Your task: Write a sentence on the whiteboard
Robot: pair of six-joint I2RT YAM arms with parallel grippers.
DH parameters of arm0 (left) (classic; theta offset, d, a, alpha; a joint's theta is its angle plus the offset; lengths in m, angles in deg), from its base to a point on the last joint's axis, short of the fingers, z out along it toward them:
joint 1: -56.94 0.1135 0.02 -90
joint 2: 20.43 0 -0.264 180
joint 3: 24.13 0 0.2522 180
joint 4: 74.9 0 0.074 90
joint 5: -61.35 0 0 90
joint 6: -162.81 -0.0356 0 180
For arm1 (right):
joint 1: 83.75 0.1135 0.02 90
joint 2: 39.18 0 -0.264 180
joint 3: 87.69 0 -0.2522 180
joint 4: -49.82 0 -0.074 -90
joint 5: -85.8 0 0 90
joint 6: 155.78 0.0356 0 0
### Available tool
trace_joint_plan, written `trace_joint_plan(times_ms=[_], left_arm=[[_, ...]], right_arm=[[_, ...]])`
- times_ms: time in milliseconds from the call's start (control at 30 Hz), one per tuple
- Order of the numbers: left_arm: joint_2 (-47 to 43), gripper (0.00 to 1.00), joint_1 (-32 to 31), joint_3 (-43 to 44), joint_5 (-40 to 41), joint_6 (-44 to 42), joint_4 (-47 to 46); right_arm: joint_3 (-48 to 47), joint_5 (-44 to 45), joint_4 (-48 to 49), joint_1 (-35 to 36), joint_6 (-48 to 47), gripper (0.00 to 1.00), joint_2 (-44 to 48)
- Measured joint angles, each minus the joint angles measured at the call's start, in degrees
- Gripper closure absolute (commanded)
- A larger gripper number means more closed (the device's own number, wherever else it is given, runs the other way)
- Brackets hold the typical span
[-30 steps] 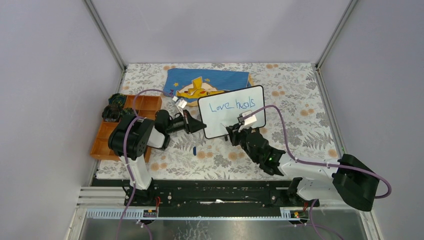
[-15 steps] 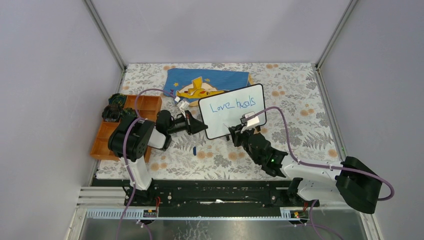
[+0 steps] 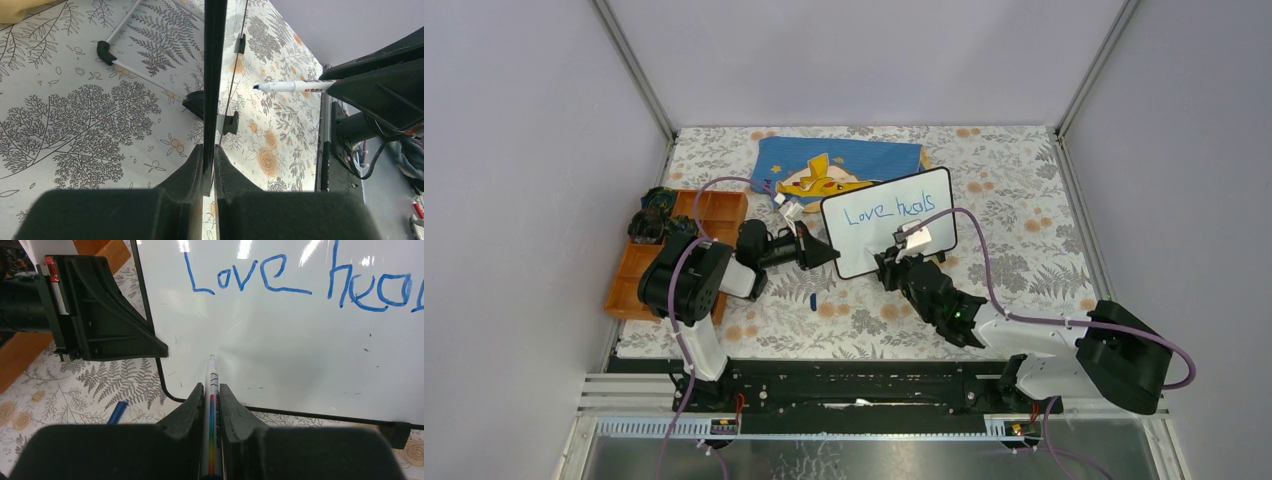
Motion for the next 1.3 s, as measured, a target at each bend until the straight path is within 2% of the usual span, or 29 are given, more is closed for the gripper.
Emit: trace_joint_plan(times_ms=[367, 1300], left_arm=[[-0.31, 1.00, -0.04, 0.13, 0.13, -0.55, 0.92], [-0.79, 1.00, -0.13, 0.48, 0.28, -1.33, 2.67]], right_arm=[[-2.73, 0.09, -0.28, 0.00, 0.20, 1.00, -4.70], [-5.46, 0.57, -1.27, 0.00, 0.37, 1.00, -8.13]])
